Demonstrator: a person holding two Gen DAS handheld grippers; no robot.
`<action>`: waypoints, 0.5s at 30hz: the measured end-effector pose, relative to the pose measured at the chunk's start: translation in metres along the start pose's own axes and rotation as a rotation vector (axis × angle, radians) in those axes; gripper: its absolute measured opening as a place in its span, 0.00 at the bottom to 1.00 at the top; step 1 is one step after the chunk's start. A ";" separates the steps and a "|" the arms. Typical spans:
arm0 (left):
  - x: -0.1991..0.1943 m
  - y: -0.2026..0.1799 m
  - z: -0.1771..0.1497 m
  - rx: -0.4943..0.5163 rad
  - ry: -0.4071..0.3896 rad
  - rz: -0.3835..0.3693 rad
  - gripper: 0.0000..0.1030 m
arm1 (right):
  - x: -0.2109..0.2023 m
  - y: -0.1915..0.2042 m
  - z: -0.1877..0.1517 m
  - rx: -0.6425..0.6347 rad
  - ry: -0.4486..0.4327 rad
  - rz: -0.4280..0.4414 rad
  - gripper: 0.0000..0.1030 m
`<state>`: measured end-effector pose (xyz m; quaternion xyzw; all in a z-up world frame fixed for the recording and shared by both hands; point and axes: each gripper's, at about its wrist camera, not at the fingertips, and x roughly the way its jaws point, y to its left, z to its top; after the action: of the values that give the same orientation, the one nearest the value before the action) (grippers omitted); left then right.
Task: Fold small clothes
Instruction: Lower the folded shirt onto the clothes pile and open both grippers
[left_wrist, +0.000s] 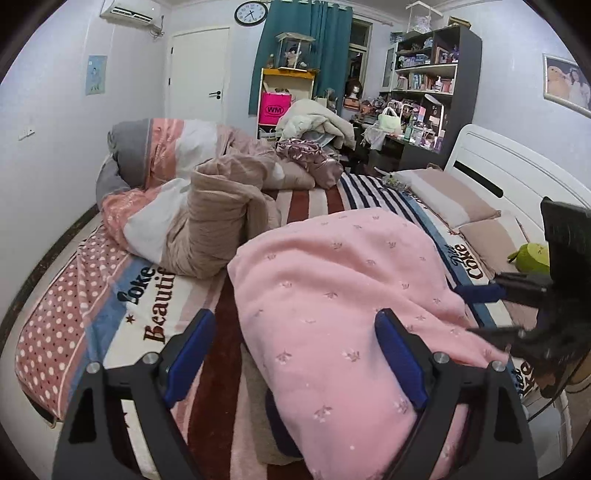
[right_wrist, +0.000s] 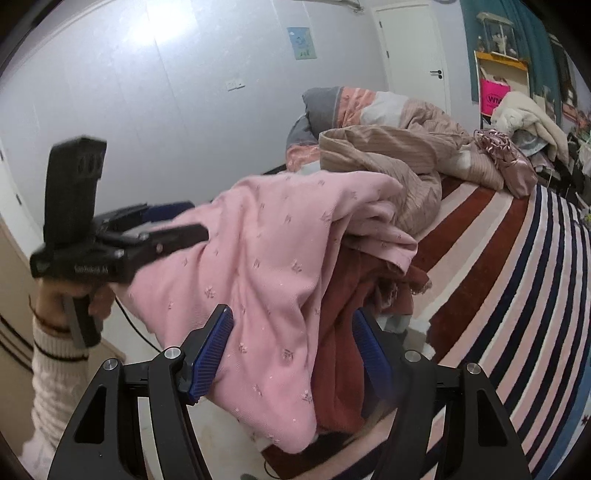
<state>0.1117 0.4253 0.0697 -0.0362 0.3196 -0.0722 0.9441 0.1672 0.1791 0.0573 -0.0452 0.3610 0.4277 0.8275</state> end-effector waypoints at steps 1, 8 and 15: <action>0.000 -0.004 0.000 0.007 -0.001 0.003 0.84 | 0.000 0.000 -0.002 -0.001 0.003 -0.007 0.61; -0.004 -0.022 0.009 0.016 -0.026 0.015 0.84 | 0.000 -0.010 -0.004 0.018 0.011 -0.030 0.61; -0.025 -0.029 0.015 0.007 -0.119 -0.003 0.84 | -0.014 -0.013 -0.001 0.015 -0.019 -0.039 0.62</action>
<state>0.0982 0.4006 0.0996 -0.0376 0.2626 -0.0722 0.9615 0.1707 0.1610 0.0627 -0.0418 0.3556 0.4090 0.8393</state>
